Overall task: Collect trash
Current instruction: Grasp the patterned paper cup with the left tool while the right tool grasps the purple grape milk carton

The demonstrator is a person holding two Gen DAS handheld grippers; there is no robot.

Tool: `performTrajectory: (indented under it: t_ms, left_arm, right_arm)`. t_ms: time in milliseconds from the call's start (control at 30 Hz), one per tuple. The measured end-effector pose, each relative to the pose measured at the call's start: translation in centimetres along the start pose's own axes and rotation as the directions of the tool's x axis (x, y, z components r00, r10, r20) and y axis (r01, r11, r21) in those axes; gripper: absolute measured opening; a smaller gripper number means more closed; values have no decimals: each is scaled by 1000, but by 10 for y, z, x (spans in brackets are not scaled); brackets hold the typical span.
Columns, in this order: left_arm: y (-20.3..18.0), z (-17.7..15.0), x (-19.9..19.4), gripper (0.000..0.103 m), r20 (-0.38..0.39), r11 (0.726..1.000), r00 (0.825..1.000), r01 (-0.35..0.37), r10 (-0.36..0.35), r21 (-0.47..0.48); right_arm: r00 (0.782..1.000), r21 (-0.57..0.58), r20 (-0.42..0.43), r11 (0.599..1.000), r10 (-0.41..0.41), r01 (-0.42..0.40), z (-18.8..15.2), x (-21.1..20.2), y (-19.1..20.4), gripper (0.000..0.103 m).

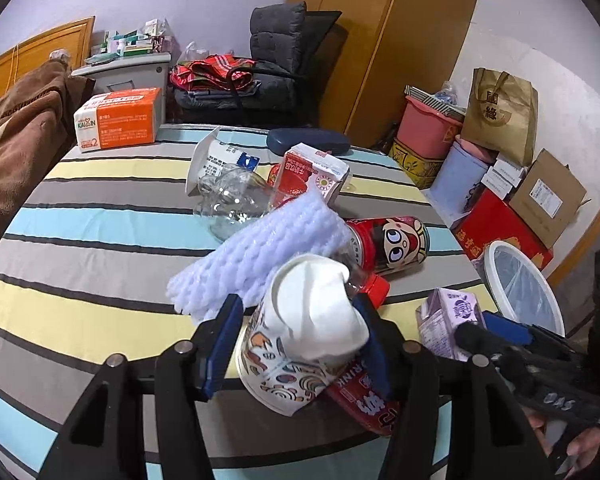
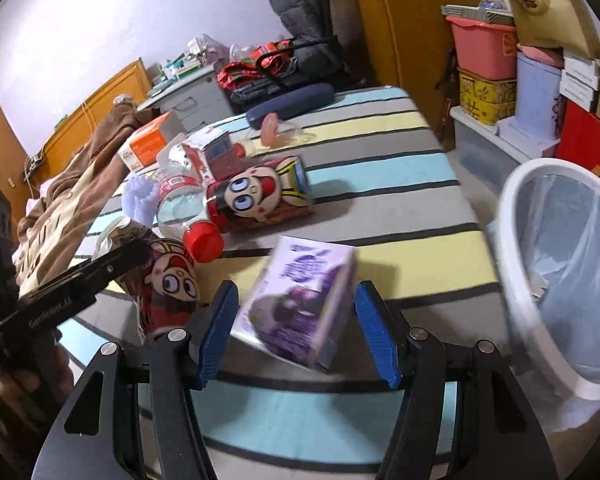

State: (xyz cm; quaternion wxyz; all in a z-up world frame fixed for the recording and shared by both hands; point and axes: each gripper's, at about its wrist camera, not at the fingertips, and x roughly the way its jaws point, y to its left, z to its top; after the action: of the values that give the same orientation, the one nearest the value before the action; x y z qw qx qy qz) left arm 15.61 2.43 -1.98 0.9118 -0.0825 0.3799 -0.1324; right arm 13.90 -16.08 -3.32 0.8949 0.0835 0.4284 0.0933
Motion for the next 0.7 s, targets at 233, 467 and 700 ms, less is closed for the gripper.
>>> performTrajectory:
  t_ms: [233,467,700]
  left_arm:
    - [1,1,6,68,-11,1000,1000,2,-2,-13]
    - [0,-3,3,54,-9,1000,1000,-15,15,-21]
    - [3,-6,-5,51,2,999,1000,-24,24,-37]
  right_arm:
    - [997,37,-39,997,-63,65,6,13,-4,63]
    - [993,9,-25,993,-115,115,-1,7,-3,63]
    - [993,7,-4,993,-118,118,-4,2,-7,56]
